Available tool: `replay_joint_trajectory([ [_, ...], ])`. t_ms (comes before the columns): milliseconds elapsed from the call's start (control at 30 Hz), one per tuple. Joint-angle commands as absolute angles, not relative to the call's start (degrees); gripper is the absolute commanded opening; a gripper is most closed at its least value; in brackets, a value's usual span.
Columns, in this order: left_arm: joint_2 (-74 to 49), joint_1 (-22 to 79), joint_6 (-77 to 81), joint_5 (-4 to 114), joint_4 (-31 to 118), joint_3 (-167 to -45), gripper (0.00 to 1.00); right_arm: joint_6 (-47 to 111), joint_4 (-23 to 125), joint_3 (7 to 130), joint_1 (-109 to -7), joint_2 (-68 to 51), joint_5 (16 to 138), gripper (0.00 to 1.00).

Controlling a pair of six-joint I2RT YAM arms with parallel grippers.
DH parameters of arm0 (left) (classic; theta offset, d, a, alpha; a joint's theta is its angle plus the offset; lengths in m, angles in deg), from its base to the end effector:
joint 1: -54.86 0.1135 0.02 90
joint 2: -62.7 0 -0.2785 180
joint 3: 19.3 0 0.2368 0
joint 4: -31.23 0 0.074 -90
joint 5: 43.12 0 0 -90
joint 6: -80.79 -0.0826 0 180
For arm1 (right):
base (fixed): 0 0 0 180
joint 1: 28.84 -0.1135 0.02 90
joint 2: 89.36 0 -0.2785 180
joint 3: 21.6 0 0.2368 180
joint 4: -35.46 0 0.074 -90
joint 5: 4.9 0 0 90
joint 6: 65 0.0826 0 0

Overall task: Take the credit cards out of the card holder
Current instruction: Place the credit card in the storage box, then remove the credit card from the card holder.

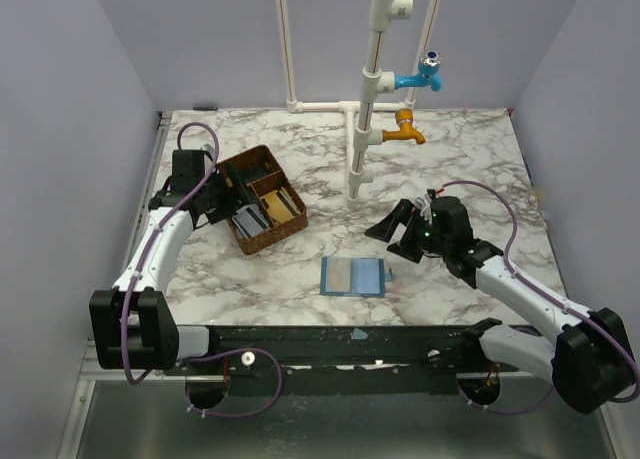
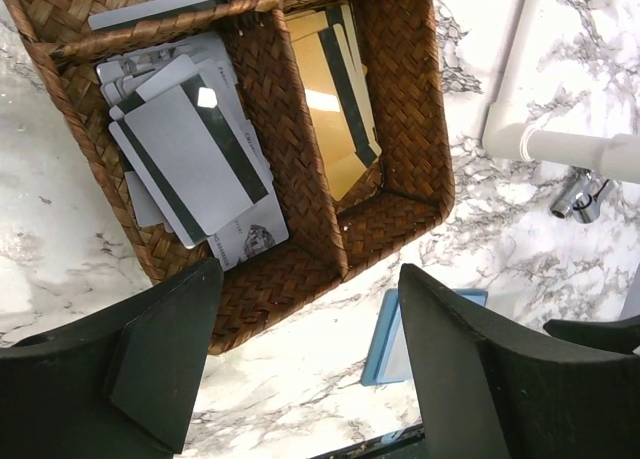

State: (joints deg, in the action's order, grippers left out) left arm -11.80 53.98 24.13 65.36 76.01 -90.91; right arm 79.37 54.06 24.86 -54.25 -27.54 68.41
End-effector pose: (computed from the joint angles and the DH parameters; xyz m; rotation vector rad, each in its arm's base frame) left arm 0.2842 -0.0306 0.2573 -0.5361 2.3931 -0.6593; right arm 0.2101 0.1261 0.2107 0.4097 2.3197 1.0658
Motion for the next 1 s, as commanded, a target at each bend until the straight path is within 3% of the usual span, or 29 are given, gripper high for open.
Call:
replay_joint_trajectory([
  [0, -9.5, 53.1, 22.5, 67.9, 76.3, -91.6, 0.74, 79.1, 53.7, 25.8, -54.3, -27.4, 69.2, 1.00],
  [533, -5.4, 48.3, 21.7, 67.9, 76.6, -89.0, 0.74, 78.4, 58.1, 27.8, -54.3, -26.9, 70.6, 1.00],
  [967, -3.1, 37.2, 23.2, 64.5, 76.7, -86.5, 0.74, 78.3, 60.2, 28.8, -54.3, -26.1, 71.1, 1.00],
])
